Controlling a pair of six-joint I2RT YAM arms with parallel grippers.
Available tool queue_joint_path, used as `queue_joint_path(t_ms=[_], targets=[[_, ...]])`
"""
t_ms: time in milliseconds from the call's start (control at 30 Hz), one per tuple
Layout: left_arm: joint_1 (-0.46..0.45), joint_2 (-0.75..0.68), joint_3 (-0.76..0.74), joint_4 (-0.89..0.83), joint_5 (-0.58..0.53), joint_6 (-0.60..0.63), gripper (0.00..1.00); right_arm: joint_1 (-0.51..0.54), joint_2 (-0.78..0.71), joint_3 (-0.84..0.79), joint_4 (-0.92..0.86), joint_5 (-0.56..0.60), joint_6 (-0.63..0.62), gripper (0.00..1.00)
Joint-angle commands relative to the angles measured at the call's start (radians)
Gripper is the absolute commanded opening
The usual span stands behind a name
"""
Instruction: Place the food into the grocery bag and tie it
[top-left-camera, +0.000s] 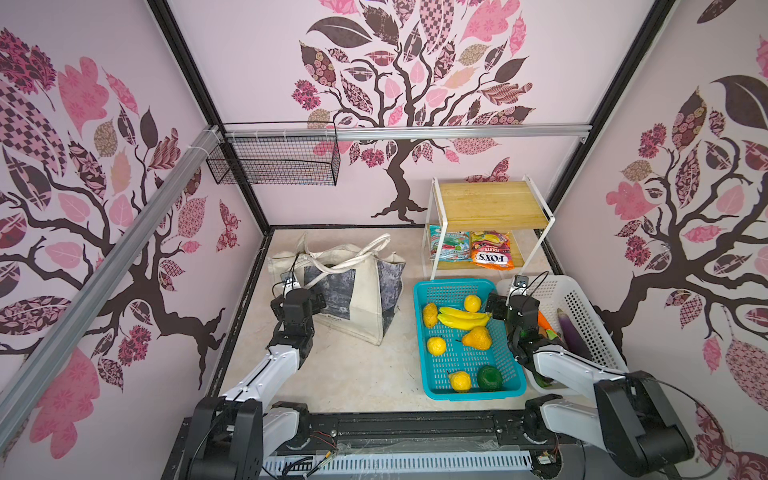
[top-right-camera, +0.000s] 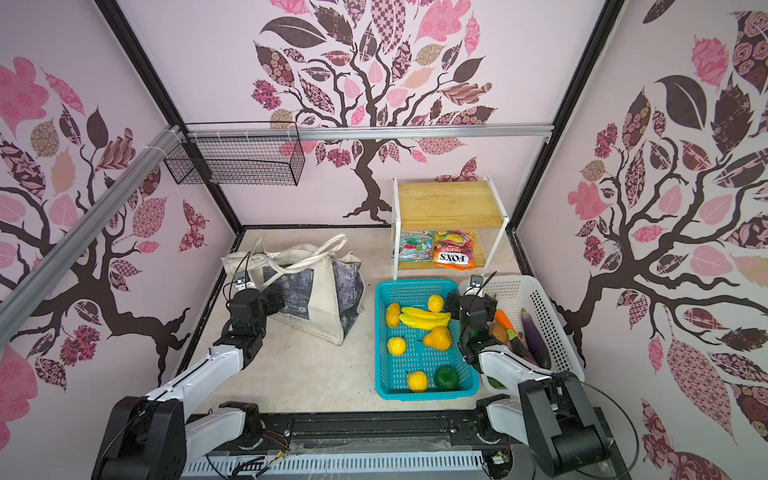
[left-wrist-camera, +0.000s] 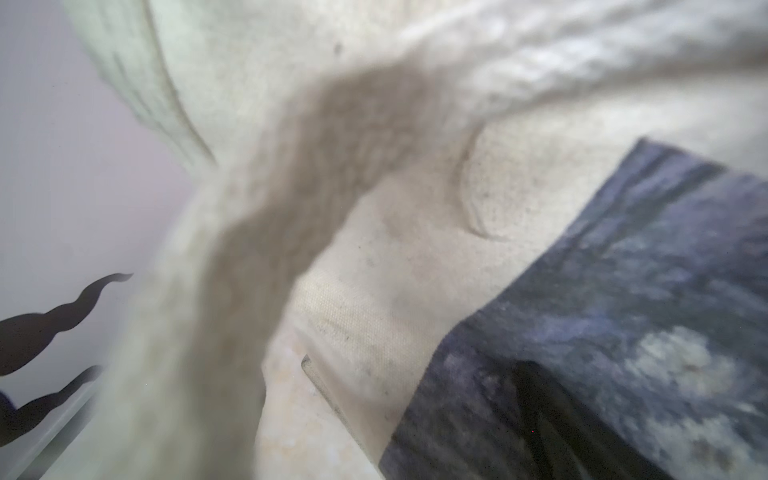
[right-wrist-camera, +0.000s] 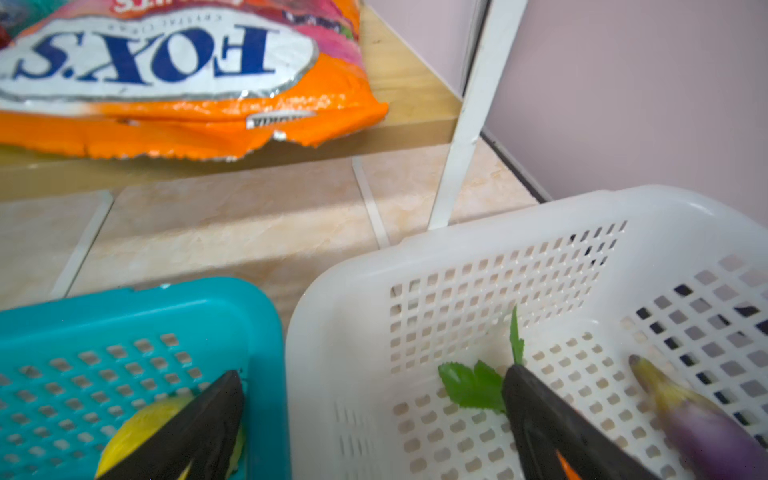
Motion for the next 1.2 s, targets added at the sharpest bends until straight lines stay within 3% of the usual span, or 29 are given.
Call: queue_joint_path(t_ms=[0, 133, 467, 633, 733, 867, 967, 1167], targets=[[0.074, 0.091, -0.035, 0.147, 0.106, 0.038, 0.98, -0.035, 0.09, -0.01, 0.197, -0.016, 0.001, 1.0], [0.103, 0.163, -0.019, 0.197, 0.157, 0.062, 0.98, -0.077, 0.146, -0.006, 0.256, -0.083, 0.013, 1.0], [0.136, 0.317, 0.025, 0.337, 0.284, 0.084, 0.98, -0.08, 0.292, 0.001, 0.441, -0.107, -0.064, 1.0], [0.136, 0.331, 0.0, 0.394, 0.345, 0.115, 0.98, -0.085, 0.287, 0.002, 0.433, -0.126, -0.062, 1.0], [0.126, 0.371, -0.046, 0.504, 0.354, 0.133, 0.98, -0.091, 0.29, -0.039, 0.506, -0.151, -0.064, 1.0], [0.123, 0.378, -0.048, 0.517, 0.369, 0.144, 0.98, -0.102, 0.35, -0.067, 0.624, -0.153, -0.056, 1.0], [0.119, 0.379, -0.041, 0.501, 0.374, 0.152, 0.98, -0.106, 0.33, -0.046, 0.546, -0.158, -0.048, 1.0], [0.118, 0.381, -0.031, 0.487, 0.373, 0.151, 0.98, -0.108, 0.333, -0.053, 0.566, -0.16, -0.048, 1.0]])
